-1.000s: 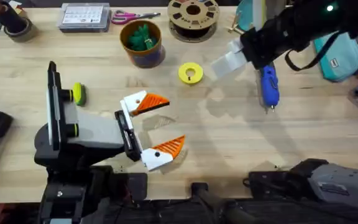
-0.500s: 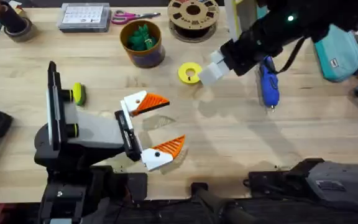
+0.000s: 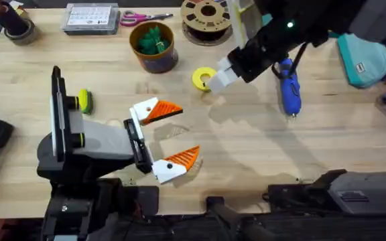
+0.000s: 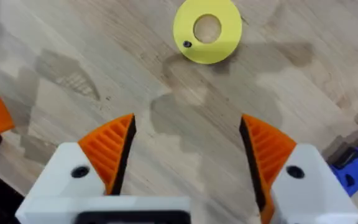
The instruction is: Pick up the gripper from the table and insert it into the empty holder that is missing its gripper. Then pick up a screw, insert it into the mounting hole, and use the screwdriver to tighten it. Finally, clean up the table by picking up the vegetable and placing it into the bucket.
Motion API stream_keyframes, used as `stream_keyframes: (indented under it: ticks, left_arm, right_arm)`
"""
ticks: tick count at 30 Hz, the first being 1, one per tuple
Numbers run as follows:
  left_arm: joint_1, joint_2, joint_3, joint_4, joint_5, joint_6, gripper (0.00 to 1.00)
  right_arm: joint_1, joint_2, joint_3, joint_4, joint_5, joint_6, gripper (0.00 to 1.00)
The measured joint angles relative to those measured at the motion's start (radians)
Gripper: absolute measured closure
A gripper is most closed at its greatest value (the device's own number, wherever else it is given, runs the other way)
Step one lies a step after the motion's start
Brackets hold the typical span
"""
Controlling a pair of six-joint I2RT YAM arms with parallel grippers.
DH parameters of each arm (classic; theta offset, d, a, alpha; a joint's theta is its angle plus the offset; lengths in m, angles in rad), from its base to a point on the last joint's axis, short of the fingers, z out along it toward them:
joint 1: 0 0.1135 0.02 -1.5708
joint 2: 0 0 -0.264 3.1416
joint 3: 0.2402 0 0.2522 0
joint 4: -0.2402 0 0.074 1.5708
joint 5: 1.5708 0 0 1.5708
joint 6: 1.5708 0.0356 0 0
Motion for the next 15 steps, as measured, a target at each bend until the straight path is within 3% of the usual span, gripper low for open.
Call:
stream_keyframes:
  ticks: [15]
  left_arm:
    - [0.000,0.000,0.000,0.000,0.000,0.000,0.015]
  right_arm:
    - [0.049,0.105,0.000,0.060,0.000,0.000,0.003]
